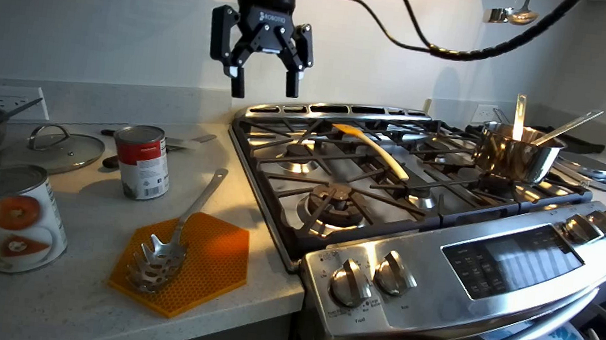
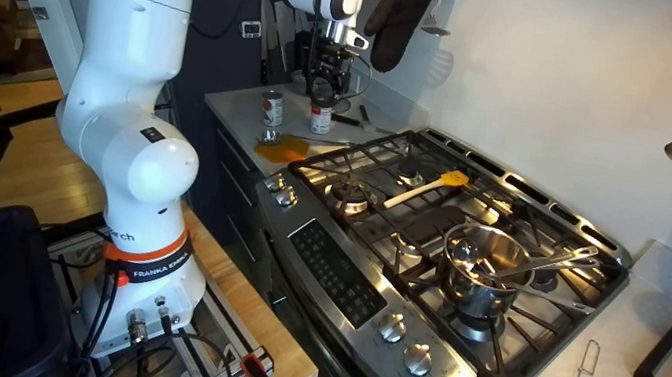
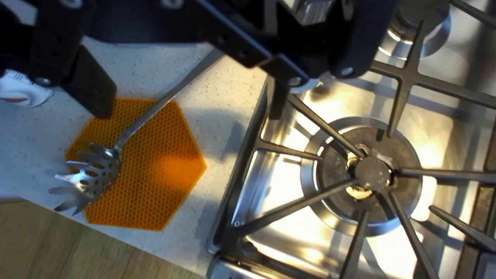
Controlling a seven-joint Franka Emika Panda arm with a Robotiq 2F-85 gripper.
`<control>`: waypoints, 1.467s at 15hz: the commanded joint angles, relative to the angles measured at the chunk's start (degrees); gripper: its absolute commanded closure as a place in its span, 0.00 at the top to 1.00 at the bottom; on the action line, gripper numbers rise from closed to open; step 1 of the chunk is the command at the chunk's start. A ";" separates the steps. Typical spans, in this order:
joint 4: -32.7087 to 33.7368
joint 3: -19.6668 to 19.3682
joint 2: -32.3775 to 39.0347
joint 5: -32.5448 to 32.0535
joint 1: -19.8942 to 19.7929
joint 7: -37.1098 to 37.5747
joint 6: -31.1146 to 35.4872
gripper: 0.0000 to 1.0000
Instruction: Put the metal object on the yellow mat
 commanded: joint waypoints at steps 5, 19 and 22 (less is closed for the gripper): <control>-24.83 -4.25 -24.20 10.31 -4.25 -4.69 9.76 1.00; -43.82 -12.46 -54.62 11.11 -9.41 -4.27 11.78 1.00; -44.11 -12.55 -56.32 11.09 -9.60 -4.28 11.73 1.00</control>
